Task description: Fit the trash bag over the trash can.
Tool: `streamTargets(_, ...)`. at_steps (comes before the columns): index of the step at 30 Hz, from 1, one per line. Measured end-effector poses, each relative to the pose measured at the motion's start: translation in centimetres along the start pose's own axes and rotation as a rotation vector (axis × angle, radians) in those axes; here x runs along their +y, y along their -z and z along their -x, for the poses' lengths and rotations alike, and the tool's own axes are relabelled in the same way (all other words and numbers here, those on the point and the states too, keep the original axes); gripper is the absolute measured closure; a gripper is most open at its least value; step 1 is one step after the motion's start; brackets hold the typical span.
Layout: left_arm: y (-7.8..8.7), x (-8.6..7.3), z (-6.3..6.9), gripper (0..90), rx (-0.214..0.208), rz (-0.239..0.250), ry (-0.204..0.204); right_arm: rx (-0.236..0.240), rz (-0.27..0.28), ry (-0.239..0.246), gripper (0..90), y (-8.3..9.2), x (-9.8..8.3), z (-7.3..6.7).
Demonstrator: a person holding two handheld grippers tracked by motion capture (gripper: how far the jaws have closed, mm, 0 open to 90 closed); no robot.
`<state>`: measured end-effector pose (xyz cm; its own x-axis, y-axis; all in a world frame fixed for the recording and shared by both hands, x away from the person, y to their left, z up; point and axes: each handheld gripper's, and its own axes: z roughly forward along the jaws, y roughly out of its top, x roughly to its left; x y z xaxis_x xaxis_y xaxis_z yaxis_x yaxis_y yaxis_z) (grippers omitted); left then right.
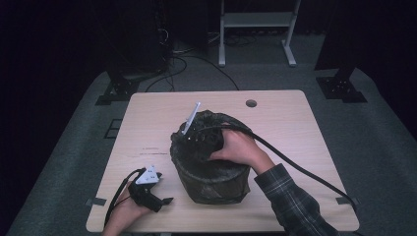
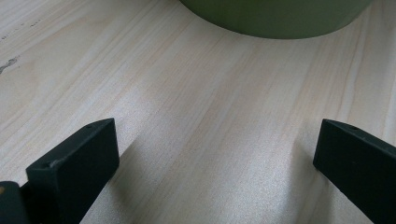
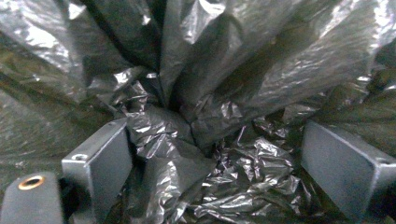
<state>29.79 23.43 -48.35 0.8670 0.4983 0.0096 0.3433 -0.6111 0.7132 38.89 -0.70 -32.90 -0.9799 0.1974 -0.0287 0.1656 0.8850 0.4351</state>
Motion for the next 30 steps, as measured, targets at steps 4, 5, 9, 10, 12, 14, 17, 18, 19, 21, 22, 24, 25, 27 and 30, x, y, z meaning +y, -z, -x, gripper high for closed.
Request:
streamTargets(4, 0.0, 0.0, 0.0, 0.0, 0.0, 0.0, 0.0, 0.004, 0.009, 0.01, 9.5, 0.3, 0.0, -0.3)
streamTargets(5, 0.0, 0.0, 0.0, 0.0, 0.0, 0.0, 0.0, 0.002, 0.022, 0.021, 9.5, 0.6, 0.0, -0.6)
streamTargets(9, 0.0, 0.0, 0.0, 0.0, 0.0, 0.0, -0.001, -0.014, 0.066, 0.034, 9.5, 2.2, -0.1, -1.4)
streamTargets(10, 0.0, 0.0, 0.0, 0.0, 0.0, 0.0, 0.0, -0.017, 0.071, 0.036, 9.5, 2.7, -0.2, -1.7)
streamTargets(12, 0.0, 0.0, 0.0, 0.0, -0.001, 0.0, 0.0, -0.019, 0.065, 0.039, 9.5, 3.6, -0.5, -2.1)
streamTargets(14, 0.0, 0.0, 0.0, 0.0, -0.001, 0.0, 0.0, -0.021, 0.065, 0.039, 9.5, 4.1, -0.8, -2.5)
streamTargets(17, 0.0, 0.0, 0.0, 0.0, -0.001, 0.0, 0.0, -0.028, 0.003, 0.048, 9.4, 4.1, -1.1, -3.1)
streamTargets(18, 0.0, 0.0, 0.0, 0.0, -0.001, 0.0, 0.0, -0.017, -0.024, 0.042, 9.4, 4.0, -1.2, -3.2)
streamTargets(19, 0.0, 0.0, 0.0, 0.0, -0.001, 0.0, 0.0, -0.015, -0.052, 0.048, 9.4, 3.9, -1.4, -3.4)
streamTargets(21, 0.0, 0.0, 0.0, 0.0, -0.001, 0.0, 0.0, -0.013, -0.087, 0.043, 9.4, 3.8, -1.6, -3.7)
streamTargets(22, 0.0, 0.0, 0.0, 0.0, -0.001, 0.0, 0.0, -0.013, -0.088, 0.04, 9.4, 3.8, -1.7, -3.7)
streamTargets(24, 0.0, 0.0, 0.0, 0.0, -0.001, 0.0, 0.0, -0.013, -0.076, 0.031, 9.4, 4.0, -2.1, -3.6)
streamTargets(25, 0.0, 0.0, 0.0, 0.0, 0.0, 0.0, 0.0, -0.014, -0.056, 0.023, 9.4, 4.2, -2.2, -3.5)
streamTargets(27, 0.0, 0.0, 0.0, 0.0, -0.001, 0.0, 0.0, -0.009, -0.015, 0.015, 9.4, 4.8, -2.4, -3.2)
streamTargets(30, 0.0, 0.0, 0.0, 0.0, -0.001, 0.0, 0.0, -0.034, 0.041, 0.005, 9.4, 6.2, -2.6, -3.0)
